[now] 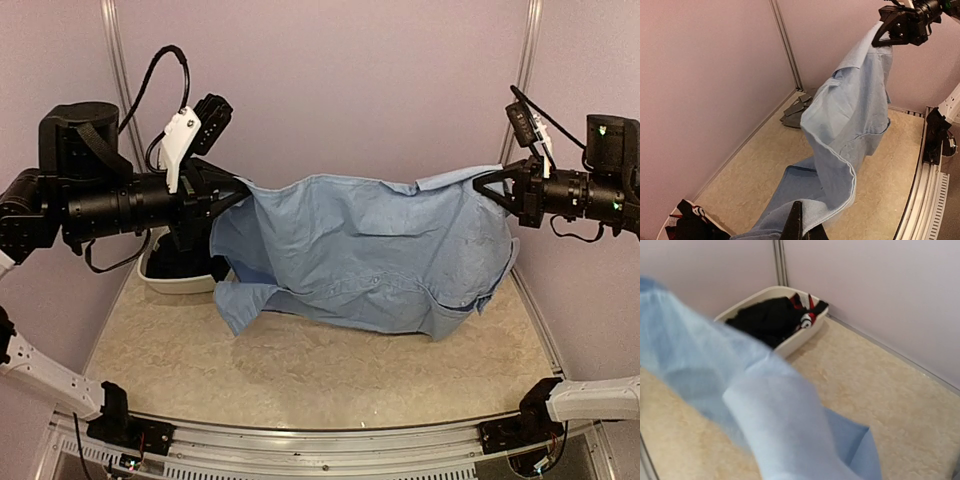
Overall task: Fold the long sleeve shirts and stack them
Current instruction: Flatten out the crumpled shirt at the center of the board.
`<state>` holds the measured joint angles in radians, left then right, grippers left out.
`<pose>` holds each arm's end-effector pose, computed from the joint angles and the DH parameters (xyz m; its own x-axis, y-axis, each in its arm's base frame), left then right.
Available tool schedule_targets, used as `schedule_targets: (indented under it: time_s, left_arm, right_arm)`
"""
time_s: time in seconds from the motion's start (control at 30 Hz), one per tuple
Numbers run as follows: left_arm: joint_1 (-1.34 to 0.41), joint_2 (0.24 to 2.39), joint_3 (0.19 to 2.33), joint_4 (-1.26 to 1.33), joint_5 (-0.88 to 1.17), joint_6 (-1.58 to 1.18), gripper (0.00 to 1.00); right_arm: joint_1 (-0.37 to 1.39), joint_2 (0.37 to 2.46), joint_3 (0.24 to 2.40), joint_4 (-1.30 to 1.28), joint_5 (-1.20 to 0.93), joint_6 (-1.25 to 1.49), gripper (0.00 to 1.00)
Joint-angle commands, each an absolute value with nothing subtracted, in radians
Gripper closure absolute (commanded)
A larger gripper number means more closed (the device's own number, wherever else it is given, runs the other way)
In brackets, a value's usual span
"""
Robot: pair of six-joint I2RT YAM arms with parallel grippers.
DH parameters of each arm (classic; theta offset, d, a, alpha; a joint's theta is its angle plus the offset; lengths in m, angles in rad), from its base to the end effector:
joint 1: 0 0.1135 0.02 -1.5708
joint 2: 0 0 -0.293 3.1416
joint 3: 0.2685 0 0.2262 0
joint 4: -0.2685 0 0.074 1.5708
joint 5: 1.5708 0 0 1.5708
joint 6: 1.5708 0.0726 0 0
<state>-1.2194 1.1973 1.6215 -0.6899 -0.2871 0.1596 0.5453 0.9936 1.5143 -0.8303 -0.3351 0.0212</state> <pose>0.0970 -0.2049 0.4930 0.0389 0.3366 -0.9408 0.8105 0.5400 0.2268 0.1203 0.1009 0.4762 -0.2765 -0.1443 -0.9501 -0.7519 0.6482 0.1204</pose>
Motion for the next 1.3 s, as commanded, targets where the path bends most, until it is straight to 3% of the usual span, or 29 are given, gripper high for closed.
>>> schedule_targets:
  time_s: [0.0,0.1,0.2,0.33,0.57,0.63,0.73,0.9,1.07,1.27]
  left_arm:
    - [-1.222,1.153,1.611,-0.736,-0.465,0.104,1.00]
    - [-1.108,1.185,1.645,-0.720,-0.448,0.114,1.00]
    - [-0.744,1.248,1.683,-0.664,-0.242,0.090,1.00]
    - [-0.442,1.407,1.770,-0.565,-0.077,0.076,1.00]
    - [-0.354,1.895,2.511,-0.653,0.039,0.076,1.00]
    - [-0.355,1.944,2.574,-0.591,0.055,0.079,1.00]
    - [-0.363,1.849,2.431,-0.448,0.076,0.106,1.00]
    - [-0.370,1.586,2.125,-0.243,0.131,0.141,1.00]
    - [-0.502,1.312,1.635,-0.077,0.114,0.324,1.00]
    - [-0.641,1.188,1.116,-0.062,0.085,0.276,1.00]
  right_arm:
    - [0.552,0.982,1.515,-0.870,-0.305,0.066,1.00]
    - [0.552,1.045,1.531,-0.872,-0.182,0.056,1.00]
    - [0.535,1.161,1.574,-0.840,0.004,0.013,1.00]
    - [0.371,1.367,1.672,-0.658,0.003,-0.098,1.00]
    - [0.280,1.690,2.128,-0.534,0.010,-0.209,1.00]
    - [0.278,1.735,2.259,-0.524,0.002,-0.234,1.00]
    - [0.277,1.727,2.340,-0.487,-0.026,-0.254,1.00]
    - [0.280,1.595,2.256,-0.382,-0.131,-0.214,1.00]
    - [0.300,1.330,1.825,-0.265,-0.191,-0.205,1.00]
    - [0.307,1.004,1.197,-0.202,-0.305,-0.114,1.00]
